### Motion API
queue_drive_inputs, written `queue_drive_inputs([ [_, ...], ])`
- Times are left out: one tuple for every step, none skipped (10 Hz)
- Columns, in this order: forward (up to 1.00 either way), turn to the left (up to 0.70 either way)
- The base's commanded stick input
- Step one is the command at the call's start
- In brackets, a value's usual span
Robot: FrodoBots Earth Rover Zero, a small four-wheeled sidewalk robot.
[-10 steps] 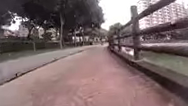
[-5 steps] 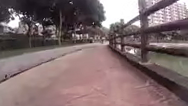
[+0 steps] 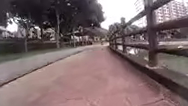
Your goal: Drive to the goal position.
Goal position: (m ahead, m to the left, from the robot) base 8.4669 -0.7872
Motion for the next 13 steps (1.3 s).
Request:
queue_drive_inputs([
  [0.70,0.00],
  [0.70,0.00],
  [0.70,0.00],
  [0.70,0.00],
  [0.70,0.00],
  [0.70,0.00],
  [0.70,0.00],
  [0.70,0.00],
  [0.70,0.00],
  [0.70,0.00],
  [0.70,0.00],
  [0.70,0.00],
  [0.70,0.00],
])
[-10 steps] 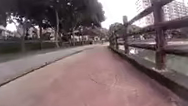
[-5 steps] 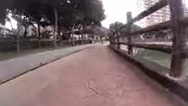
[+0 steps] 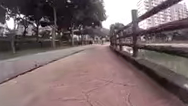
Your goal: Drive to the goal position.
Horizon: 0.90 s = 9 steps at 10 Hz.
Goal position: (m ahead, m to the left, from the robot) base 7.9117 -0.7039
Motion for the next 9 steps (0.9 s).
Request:
queue_drive_inputs([
  [0.70,0.00],
  [0.70,0.00],
  [0.70,0.00],
  [0.70,0.00],
  [0.70,0.00],
  [0.70,0.00],
  [0.70,0.00],
  [0.70,0.00],
  [0.70,0.00],
])
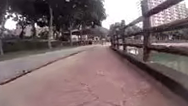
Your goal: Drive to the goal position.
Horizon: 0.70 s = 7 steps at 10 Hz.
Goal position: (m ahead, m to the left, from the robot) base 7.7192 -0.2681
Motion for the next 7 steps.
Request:
queue_drive_inputs([
  [0.70,0.00],
  [0.70,0.00],
  [0.70,-0.01],
  [0.70,-0.02],
  [0.70,-0.30],
  [0.70,-0.25],
  [0.70,0.00],
])
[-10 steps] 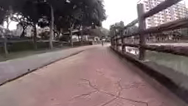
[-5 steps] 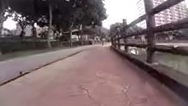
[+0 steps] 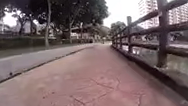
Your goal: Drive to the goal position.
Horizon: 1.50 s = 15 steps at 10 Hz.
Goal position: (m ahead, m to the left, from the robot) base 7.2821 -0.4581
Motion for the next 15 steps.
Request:
queue_drive_inputs([
  [0.70,0.00],
  [0.70,0.00],
  [0.70,0.00],
  [0.70,0.00],
  [0.70,0.00],
  [0.70,0.00],
  [0.70,0.00],
  [0.70,0.00],
  [0.70,0.00],
  [0.70,0.00],
  [0.70,0.00],
  [0.70,0.00],
  [0.70,-0.03],
  [0.70,-0.09],
  [0.70,-0.14],
])
